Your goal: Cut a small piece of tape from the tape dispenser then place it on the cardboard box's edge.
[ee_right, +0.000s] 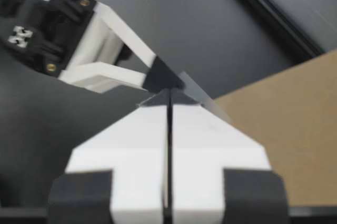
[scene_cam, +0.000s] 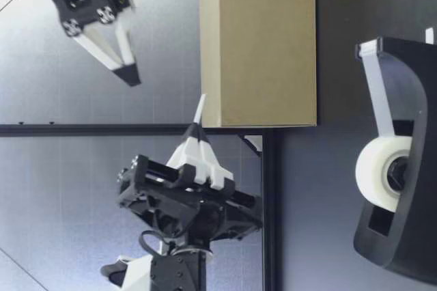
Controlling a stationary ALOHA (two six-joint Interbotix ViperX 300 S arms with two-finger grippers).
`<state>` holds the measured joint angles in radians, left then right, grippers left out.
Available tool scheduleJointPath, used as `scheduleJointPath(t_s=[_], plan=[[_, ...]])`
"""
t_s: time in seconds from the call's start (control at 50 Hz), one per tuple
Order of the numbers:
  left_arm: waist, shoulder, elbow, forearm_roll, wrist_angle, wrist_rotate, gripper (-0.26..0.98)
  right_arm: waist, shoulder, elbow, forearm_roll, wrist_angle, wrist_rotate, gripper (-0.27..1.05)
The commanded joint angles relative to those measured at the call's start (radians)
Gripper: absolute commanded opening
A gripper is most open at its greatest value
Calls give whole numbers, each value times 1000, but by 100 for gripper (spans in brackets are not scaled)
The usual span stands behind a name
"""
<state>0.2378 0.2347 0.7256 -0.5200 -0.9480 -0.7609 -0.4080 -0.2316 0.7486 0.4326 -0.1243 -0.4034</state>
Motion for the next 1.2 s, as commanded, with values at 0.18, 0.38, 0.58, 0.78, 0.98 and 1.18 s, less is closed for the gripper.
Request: scheduleJointPath(t_s=[0.18, 0.38, 0.58, 0.78, 0.98, 1.18], plan=[[34, -5, -20, -5, -2, 2, -10, -34, 78, -69, 0, -12, -5, -16], [46, 5, -23, -6, 5, -2, -10, -43, 141, -109, -2, -5, -6, -16], [57, 18, -31, -6, 41, -2, -10, -64, 196, -137, -2, 0, -8, -16], [64, 37, -43, -8, 69, -12, -10, -75, 245, -149, -3, 5, -9, -16], [64, 37, -43, -8, 74, -23, -10, -94, 290, -170, -2, 34, -11, -16], [64, 35, -41, -8, 74, -23, -10, -106, 314, -199, -21, 63, -11, -16]])
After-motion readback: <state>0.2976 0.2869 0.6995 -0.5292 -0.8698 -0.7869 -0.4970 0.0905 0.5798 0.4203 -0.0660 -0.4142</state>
